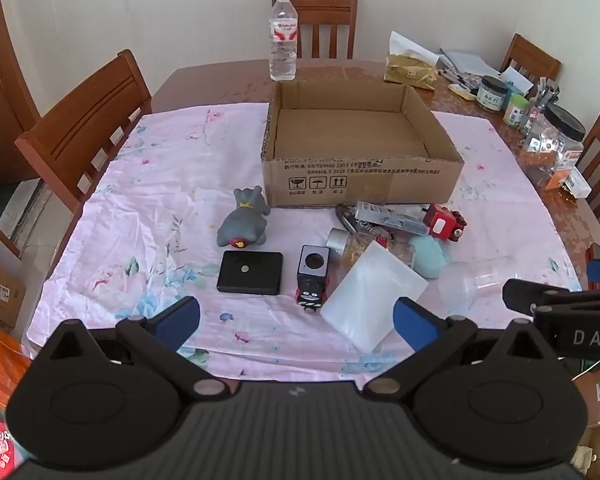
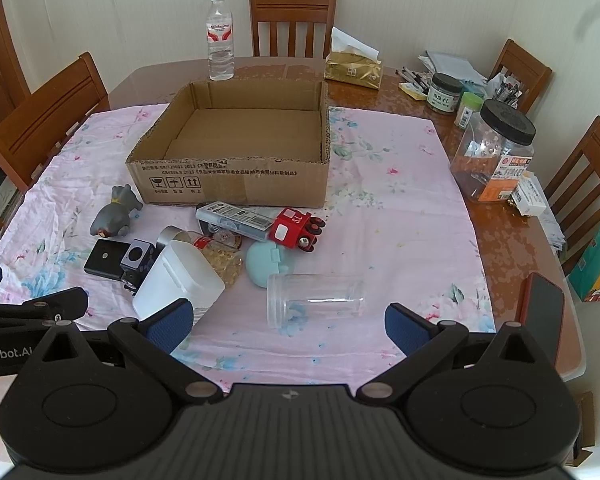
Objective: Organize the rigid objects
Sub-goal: 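Move the left tool toward the white container while the right tool approaches the clear jar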
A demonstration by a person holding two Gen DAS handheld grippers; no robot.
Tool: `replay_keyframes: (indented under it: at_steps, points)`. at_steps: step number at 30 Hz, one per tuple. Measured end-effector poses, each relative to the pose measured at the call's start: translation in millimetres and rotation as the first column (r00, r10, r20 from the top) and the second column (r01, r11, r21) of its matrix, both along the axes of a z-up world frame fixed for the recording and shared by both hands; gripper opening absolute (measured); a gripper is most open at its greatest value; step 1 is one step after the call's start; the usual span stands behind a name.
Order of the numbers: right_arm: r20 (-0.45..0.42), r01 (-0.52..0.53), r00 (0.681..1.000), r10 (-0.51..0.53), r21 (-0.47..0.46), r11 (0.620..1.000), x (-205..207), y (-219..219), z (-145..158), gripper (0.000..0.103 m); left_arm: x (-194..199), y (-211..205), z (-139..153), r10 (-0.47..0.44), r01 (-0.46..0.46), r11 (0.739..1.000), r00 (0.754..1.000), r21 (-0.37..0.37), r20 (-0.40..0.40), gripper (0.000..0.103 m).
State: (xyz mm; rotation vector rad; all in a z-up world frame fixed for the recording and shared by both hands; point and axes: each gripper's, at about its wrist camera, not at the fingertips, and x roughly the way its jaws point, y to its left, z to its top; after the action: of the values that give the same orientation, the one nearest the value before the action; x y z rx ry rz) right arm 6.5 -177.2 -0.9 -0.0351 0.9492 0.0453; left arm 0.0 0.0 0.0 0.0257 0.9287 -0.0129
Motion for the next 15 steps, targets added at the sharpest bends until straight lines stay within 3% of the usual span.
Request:
replay_keyframes:
  at_steps: [7, 15]
  points:
    - [0.014, -0.013, 1.0, 0.013, 0.014, 1.0, 1.0, -6.1, -3.4, 0.103, 0.7, 0.4, -7.8, -0.028, 0.029, 0.999, 0.999, -0.036, 0.031, 0.102]
    - [0.057, -0.039, 0.998, 0.038, 0.009, 0.999, 6.8, -18.8, -9.0, 0.103, 1.0, 2.6, -23.5, -0.068, 0.069, 0.997, 0.997, -0.027, 0.042, 0.102]
